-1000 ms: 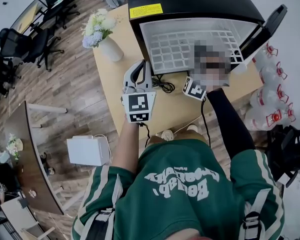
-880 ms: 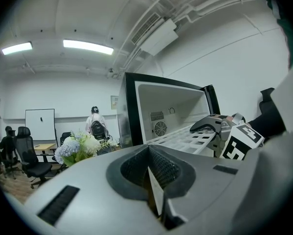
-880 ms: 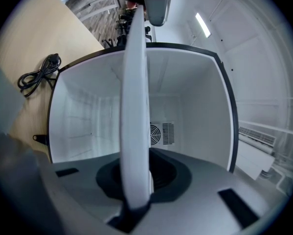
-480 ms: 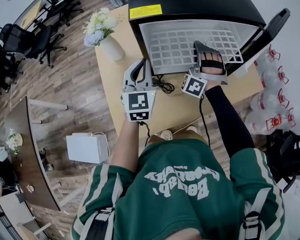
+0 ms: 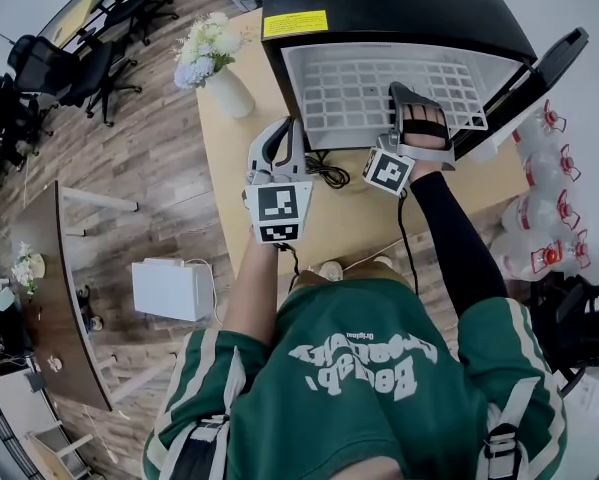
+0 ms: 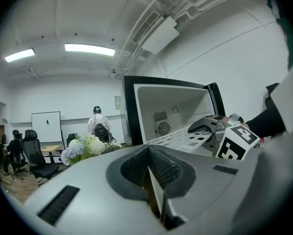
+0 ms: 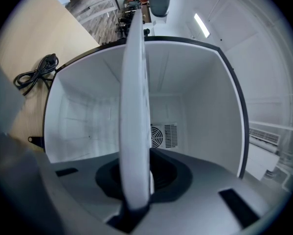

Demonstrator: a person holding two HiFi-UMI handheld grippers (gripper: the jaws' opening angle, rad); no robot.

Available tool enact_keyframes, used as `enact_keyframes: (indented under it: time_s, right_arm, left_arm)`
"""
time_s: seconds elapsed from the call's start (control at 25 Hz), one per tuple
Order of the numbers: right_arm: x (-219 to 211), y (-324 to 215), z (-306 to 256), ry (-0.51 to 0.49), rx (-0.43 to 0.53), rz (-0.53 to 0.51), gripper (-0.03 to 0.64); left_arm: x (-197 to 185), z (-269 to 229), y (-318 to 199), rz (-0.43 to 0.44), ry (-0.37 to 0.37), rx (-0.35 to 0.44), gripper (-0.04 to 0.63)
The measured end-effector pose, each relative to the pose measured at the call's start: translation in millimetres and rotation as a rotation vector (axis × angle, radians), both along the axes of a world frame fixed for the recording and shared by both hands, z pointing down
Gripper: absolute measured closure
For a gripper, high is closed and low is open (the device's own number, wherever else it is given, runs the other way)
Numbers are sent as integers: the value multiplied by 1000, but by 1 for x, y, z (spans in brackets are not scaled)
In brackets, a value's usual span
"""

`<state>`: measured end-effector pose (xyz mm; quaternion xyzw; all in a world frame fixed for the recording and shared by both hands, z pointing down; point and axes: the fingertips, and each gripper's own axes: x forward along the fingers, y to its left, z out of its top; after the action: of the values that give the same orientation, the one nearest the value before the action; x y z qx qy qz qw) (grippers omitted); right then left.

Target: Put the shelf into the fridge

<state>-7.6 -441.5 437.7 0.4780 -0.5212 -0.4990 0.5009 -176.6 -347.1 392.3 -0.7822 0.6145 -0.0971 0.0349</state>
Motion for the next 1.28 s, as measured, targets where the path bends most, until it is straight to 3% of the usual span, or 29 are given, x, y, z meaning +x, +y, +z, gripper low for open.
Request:
enact_keyframes:
  time_s: [1.28]
  right_arm:
    - [-7, -31, -2, 4, 12, -35, 558]
  left_arm:
    - [3, 2, -17, -63, -3, -5, 595]
